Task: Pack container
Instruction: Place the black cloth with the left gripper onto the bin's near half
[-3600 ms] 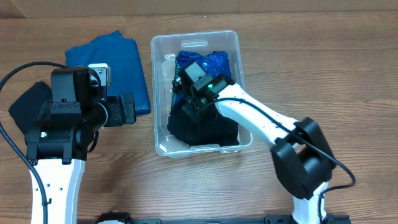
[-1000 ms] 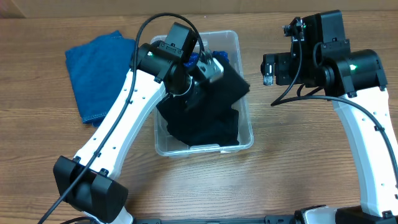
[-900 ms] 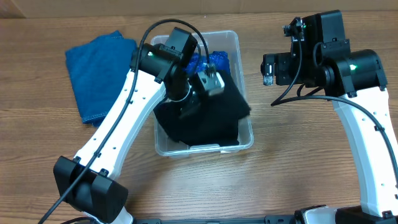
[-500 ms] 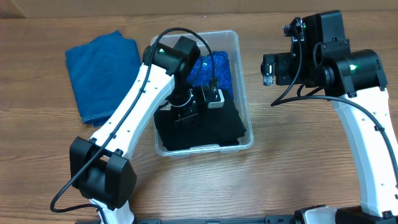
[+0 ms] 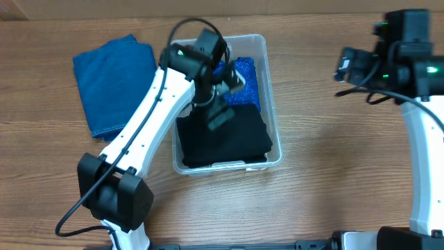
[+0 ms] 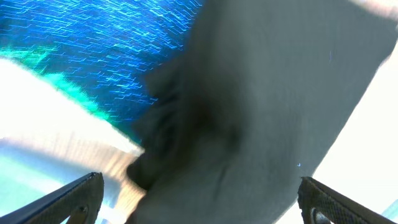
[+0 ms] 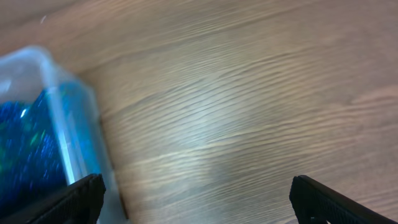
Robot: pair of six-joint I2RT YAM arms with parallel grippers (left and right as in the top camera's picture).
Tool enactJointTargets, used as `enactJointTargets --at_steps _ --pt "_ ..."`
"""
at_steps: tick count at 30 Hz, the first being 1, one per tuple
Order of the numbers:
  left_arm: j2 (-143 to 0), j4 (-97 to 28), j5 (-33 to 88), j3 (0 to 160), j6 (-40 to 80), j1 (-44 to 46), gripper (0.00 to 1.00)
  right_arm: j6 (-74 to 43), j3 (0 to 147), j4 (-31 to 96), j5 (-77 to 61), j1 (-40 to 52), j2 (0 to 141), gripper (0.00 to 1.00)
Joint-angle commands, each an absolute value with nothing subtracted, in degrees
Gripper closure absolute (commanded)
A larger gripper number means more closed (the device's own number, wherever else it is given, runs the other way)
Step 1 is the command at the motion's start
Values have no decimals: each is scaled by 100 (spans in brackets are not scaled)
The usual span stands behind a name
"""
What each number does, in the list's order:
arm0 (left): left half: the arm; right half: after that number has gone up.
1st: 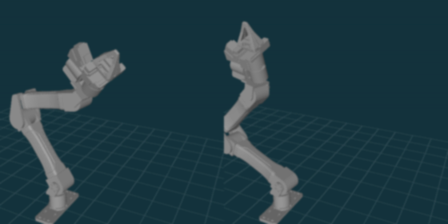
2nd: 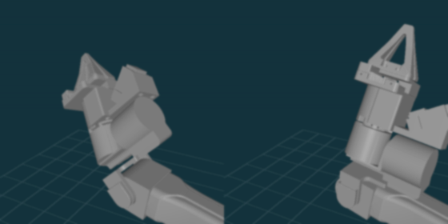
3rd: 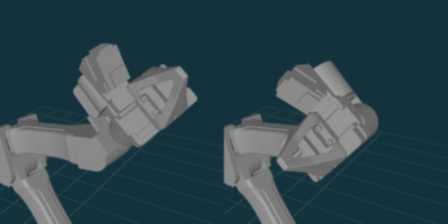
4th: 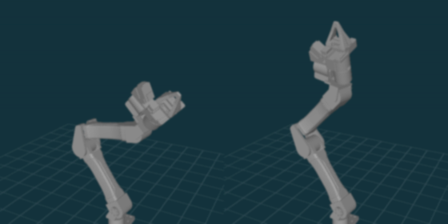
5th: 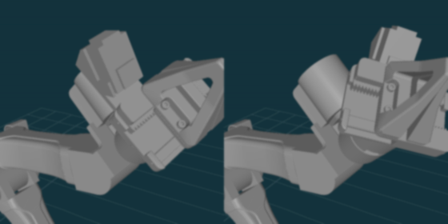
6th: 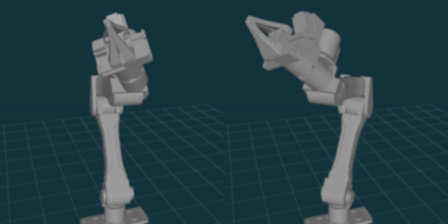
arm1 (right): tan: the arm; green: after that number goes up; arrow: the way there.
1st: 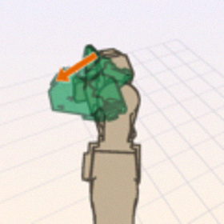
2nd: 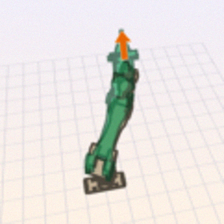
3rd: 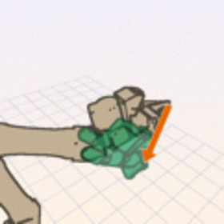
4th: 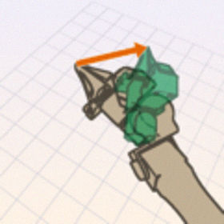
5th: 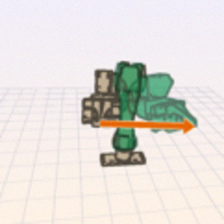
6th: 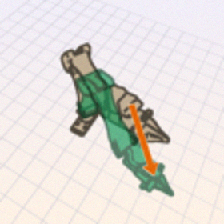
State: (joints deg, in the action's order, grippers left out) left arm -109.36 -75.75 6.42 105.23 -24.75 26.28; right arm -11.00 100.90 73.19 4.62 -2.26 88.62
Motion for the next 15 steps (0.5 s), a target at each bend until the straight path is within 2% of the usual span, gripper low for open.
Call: enactJointTargets --at_steps 1,2,3,4,8,13,15 --pt "-10746 -7878 705 11441 -939 2792 0 -1223 10123 7343 27 -655 8788 0" --pt "-10757 -7837 711 11059 -580 2961 28 -1223 10121 7343 27 -661 8788 0" --pt "-10757 -7815 720 10812 -434 2963 65 -1223 10121 7345 27 -661 8788 0" --pt "-10757 -7808 757 10589 -325 2961 95 -1223 10121 7356 27 -661 8788 0" --pt "-10757 -7404 1109 9227 -209 2969 96 -1225 10121 7363 27 -661 8788 0" --pt "-10803 -5422 106 7848 301 2871 96 -1223 10121 7424 25 -661 8788 0" --pt "-10844 -5196 108 7819 294 2829 96 -1223 10121 7454 25 -661 8788 0"
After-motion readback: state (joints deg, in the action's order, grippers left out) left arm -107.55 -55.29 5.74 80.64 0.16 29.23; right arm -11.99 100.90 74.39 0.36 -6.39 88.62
